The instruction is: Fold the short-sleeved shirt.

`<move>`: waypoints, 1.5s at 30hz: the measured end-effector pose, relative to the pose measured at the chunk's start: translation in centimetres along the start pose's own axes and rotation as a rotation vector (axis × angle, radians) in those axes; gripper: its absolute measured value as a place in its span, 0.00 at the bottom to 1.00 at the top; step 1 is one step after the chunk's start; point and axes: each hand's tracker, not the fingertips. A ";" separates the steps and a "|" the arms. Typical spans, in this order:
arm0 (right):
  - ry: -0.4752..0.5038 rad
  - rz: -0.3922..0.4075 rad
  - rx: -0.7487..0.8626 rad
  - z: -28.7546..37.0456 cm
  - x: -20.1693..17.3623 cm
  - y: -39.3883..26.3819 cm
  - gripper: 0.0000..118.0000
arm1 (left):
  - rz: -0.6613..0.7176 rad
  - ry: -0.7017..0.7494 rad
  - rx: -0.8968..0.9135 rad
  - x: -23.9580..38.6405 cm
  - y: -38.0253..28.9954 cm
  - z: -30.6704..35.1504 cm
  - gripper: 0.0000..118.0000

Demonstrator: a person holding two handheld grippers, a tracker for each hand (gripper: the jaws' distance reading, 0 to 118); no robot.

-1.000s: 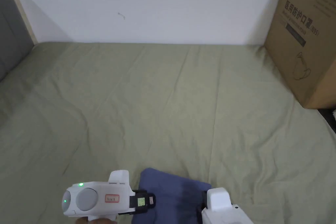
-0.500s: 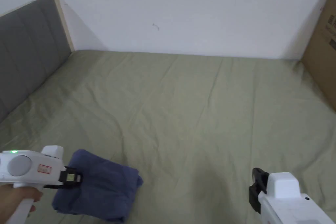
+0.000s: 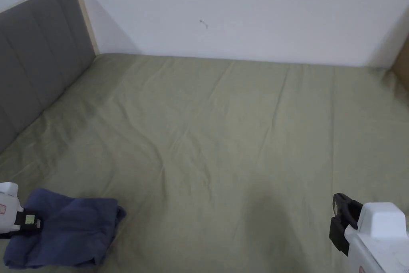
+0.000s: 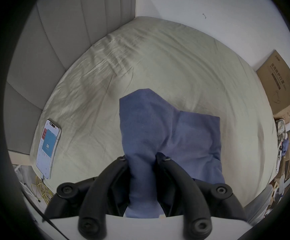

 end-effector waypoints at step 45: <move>-0.157 -0.037 0.362 17.9 8.2 10.7 0.00 | -0.208 -0.187 1.233 33.5 -15.7 23.7 0.00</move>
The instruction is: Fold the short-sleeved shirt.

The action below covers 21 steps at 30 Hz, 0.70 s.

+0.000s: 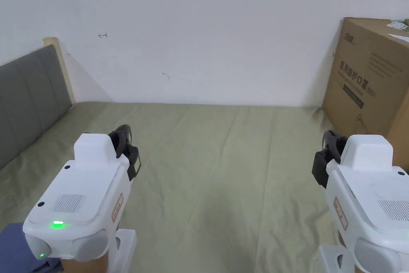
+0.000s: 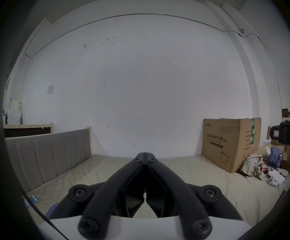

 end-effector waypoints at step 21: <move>-0.002 0.008 0.007 0.3 -0.1 -0.2 0.00 | -0.027 -0.023 -0.036 1.0 -0.4 -0.5 0.00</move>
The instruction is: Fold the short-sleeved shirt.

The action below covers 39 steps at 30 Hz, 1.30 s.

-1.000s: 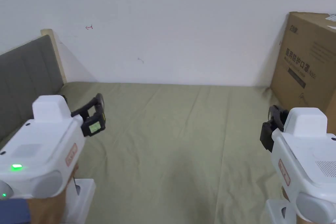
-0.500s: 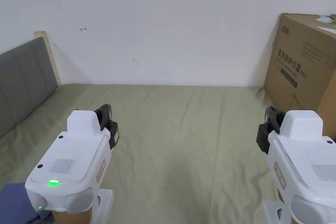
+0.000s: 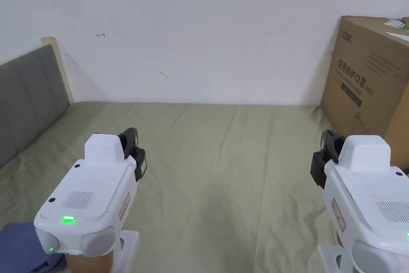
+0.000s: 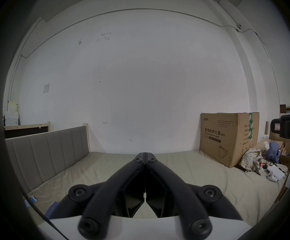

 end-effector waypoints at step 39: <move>-0.001 0.001 0.001 0.1 -0.2 0.1 0.00 | -0.020 0.010 -0.009 0.0 -0.3 -0.2 0.00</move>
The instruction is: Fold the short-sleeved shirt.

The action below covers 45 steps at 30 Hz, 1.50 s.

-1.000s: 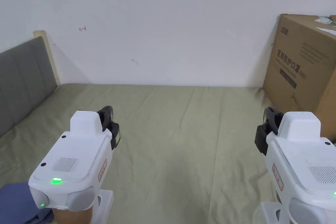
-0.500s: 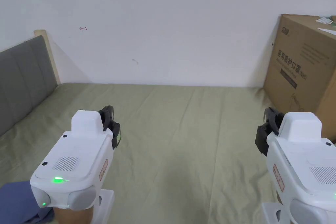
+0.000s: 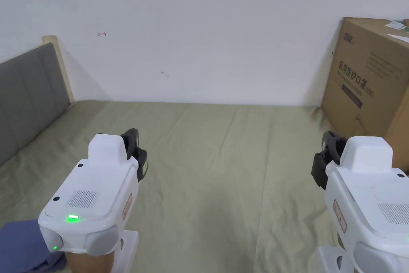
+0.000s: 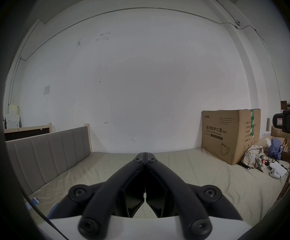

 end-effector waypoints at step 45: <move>-0.029 -0.006 -0.008 -0.2 0.1 -0.7 0.99 | 0.007 0.033 0.042 -0.4 0.0 -0.1 1.00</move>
